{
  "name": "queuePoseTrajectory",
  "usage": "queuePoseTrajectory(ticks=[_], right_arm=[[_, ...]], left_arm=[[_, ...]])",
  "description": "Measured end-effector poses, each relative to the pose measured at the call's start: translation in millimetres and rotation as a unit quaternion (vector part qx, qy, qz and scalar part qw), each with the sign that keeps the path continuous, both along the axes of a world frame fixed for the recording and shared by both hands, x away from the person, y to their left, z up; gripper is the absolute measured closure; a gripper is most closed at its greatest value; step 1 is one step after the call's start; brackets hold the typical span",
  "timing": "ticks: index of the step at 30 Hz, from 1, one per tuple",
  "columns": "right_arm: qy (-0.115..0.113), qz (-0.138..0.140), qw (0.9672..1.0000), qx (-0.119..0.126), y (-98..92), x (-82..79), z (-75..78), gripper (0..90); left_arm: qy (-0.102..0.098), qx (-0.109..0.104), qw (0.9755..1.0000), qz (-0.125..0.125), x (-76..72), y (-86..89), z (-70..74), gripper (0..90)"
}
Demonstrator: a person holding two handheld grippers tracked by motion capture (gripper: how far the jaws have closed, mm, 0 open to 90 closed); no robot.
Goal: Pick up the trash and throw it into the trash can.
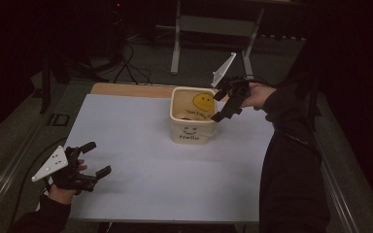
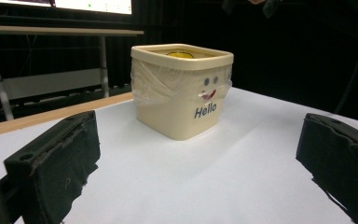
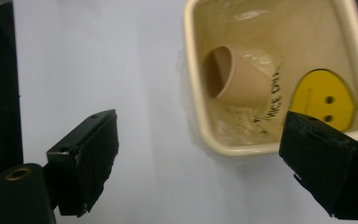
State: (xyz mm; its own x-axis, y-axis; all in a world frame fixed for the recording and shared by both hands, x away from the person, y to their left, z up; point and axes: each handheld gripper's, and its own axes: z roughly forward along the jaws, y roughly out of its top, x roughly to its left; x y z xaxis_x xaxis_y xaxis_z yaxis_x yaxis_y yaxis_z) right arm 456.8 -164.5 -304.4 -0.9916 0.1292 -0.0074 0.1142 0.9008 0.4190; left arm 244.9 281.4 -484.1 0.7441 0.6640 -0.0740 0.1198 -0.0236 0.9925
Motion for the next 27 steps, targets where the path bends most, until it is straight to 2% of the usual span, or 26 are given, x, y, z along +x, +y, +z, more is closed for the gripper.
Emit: queuePoseTrajectory(ticks=[18,27], right_arm=[[0.011,-0.006,0.9989,0.045,-36.0,-29.0,-36.7,10.4],[0.019,-0.004,0.9984,0.053,-48.2,-44.7,-58.7,10.4]], left_arm=[[-0.001,0.003,1.0,-0.001,0.7,-1.5,0.2,0.7],[0.0,0.003,1.0,0.0,1.0,-1.4,0.2,0.7]])
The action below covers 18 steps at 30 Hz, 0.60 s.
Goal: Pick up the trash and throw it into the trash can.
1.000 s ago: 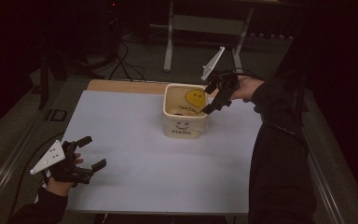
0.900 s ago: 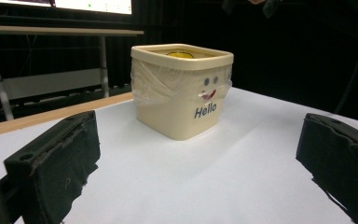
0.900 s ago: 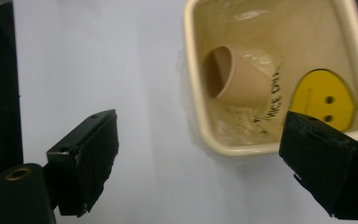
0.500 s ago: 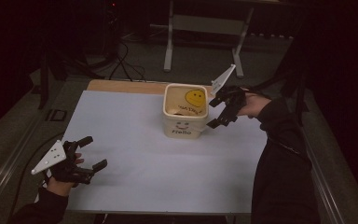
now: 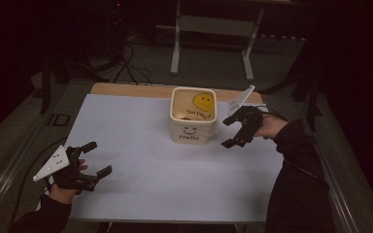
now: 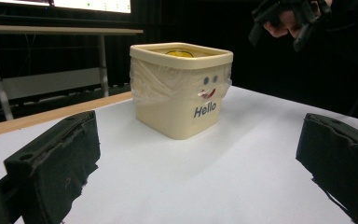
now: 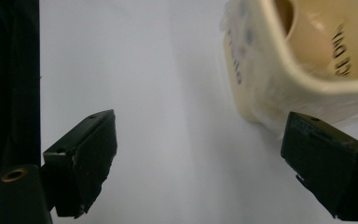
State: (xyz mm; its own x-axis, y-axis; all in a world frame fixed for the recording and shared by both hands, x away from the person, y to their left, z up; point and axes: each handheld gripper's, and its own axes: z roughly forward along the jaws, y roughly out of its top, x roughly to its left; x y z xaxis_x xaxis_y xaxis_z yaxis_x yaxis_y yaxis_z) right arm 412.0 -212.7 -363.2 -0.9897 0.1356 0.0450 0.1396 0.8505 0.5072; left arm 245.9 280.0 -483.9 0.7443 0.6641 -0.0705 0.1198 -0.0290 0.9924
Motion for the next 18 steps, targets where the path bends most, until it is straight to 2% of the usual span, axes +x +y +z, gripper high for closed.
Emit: queuePoseTrajectory(ticks=[6,10,15,18], right_arm=[[0.007,-0.003,1.0,0.005,-5.9,-9.1,-12.9,10.5],[0.003,-0.005,1.0,0.004,-8.1,-14.3,-20.6,10.4],[0.008,-0.012,0.9993,0.033,-13.3,-19.9,-27.9,10.4],[0.012,-0.014,0.999,0.04,-15.4,-23.9,-34.8,10.4]], left_arm=[[0.0,0.0,1.0,-0.001,0.1,-0.2,0.1,0.7],[0.0,-0.001,1.0,0.0,0.2,-0.2,0.1,0.7],[0.0,-0.001,1.0,0.0,0.0,0.0,0.3,0.7],[-0.001,-0.001,1.0,0.0,0.1,0.3,0.3,0.7]])
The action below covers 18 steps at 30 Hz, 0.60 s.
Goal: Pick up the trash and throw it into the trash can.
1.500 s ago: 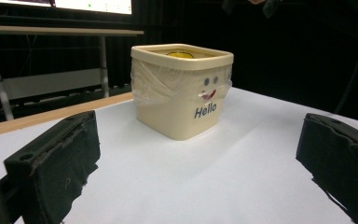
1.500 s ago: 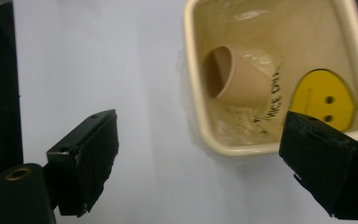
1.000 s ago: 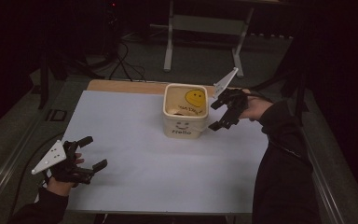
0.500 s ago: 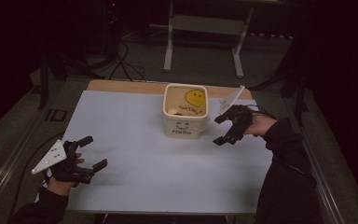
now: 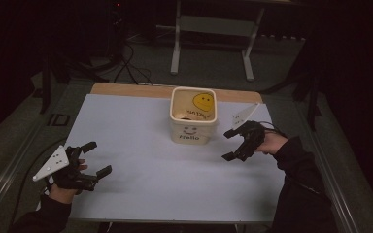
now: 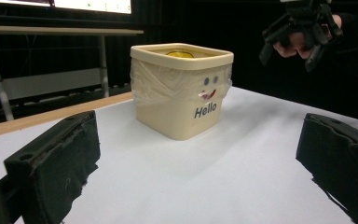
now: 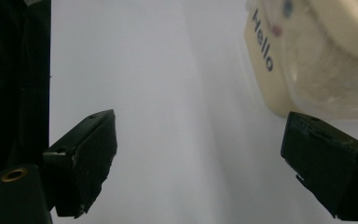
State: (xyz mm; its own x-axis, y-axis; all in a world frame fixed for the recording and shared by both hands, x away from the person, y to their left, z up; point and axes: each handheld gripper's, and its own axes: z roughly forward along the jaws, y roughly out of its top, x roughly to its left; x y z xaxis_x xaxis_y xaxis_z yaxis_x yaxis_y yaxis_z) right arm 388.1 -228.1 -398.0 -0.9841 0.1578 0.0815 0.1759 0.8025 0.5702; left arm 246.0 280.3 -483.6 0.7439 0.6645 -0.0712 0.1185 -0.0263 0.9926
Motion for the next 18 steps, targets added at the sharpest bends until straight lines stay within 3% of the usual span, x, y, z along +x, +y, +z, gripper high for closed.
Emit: queuePoseTrajectory(ticks=[6,18], right_arm=[[0.021,-0.005,0.9997,0.013,-2.9,-6.5,-13.4,10.4],[0.005,-0.03,0.9992,0.027,-4.6,-17.8,-42.4,10.4]], left_arm=[[0.0,0.001,1.0,-0.001,0.1,-0.5,0.0,0.7],[-0.001,0.001,1.0,-0.002,0.2,-0.2,0.1,0.7]])
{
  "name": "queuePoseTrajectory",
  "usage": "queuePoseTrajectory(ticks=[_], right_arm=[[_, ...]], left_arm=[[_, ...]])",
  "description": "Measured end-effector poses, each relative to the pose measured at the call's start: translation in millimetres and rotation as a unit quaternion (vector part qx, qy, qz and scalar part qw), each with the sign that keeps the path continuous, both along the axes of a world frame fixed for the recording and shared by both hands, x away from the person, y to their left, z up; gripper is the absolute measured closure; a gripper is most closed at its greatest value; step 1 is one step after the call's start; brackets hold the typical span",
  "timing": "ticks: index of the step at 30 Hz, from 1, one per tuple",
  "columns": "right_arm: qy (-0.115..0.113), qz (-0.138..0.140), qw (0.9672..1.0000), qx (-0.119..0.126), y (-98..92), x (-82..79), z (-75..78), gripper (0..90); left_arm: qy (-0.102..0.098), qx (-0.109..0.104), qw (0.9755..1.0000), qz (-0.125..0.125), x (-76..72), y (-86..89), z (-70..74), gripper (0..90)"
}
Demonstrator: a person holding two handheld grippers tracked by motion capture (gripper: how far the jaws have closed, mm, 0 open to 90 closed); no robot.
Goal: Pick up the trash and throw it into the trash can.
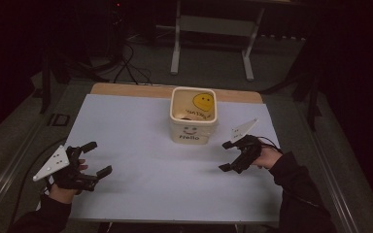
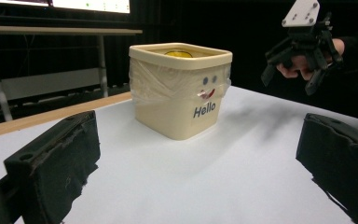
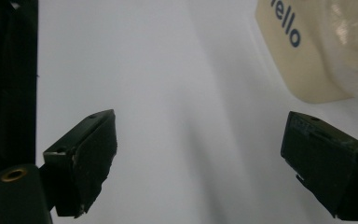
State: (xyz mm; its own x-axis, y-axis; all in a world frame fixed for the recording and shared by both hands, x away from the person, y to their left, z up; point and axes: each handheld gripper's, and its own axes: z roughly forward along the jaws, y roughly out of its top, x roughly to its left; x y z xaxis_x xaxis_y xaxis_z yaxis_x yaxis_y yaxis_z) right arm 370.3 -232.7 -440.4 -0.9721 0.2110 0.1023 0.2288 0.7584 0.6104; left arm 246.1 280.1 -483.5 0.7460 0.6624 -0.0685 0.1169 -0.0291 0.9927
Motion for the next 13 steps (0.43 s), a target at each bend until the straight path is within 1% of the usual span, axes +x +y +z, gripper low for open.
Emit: queuePoseTrajectory(ticks=[2,3,5,6,8,12,13], right_arm=[[-0.003,-0.007,0.9999,0.008,0.0,-1.8,-3.8,10.5],[0.001,-0.005,1.0,0.008,0.3,-2.3,-5.9,10.5],[-0.005,-0.006,0.9999,0.008,1.1,-4.6,-10.0,10.5],[-0.001,-0.005,0.9999,0.009,1.3,-5.1,-12.1,10.5],[-0.007,-0.009,0.9999,0.008,1.6,-5.5,-14.2,10.5],[0.001,-0.009,0.9999,0.014,1.4,-5.2,-17.0,10.5],[0.001,-0.008,0.9999,0.011,1.5,-5.5,-17.9,10.5]], left_arm=[[0.0,0.0,1.0,0.0,-0.1,0.1,0.1,0.7],[0.0,0.0,1.0,0.0,-0.2,0.0,0.1,0.7],[-0.001,0.0,1.0,-0.001,-0.2,0.0,0.1,0.7],[-0.001,0.001,1.0,-0.001,-0.2,0.0,0.0,0.7],[0.0,0.001,1.0,-0.002,-0.1,-0.2,0.0,0.7],[-0.002,0.001,1.0,-0.003,-0.5,-0.3,0.5,0.7],[-0.002,0.001,1.0,-0.002,-0.6,-0.2,0.3,0.7]])
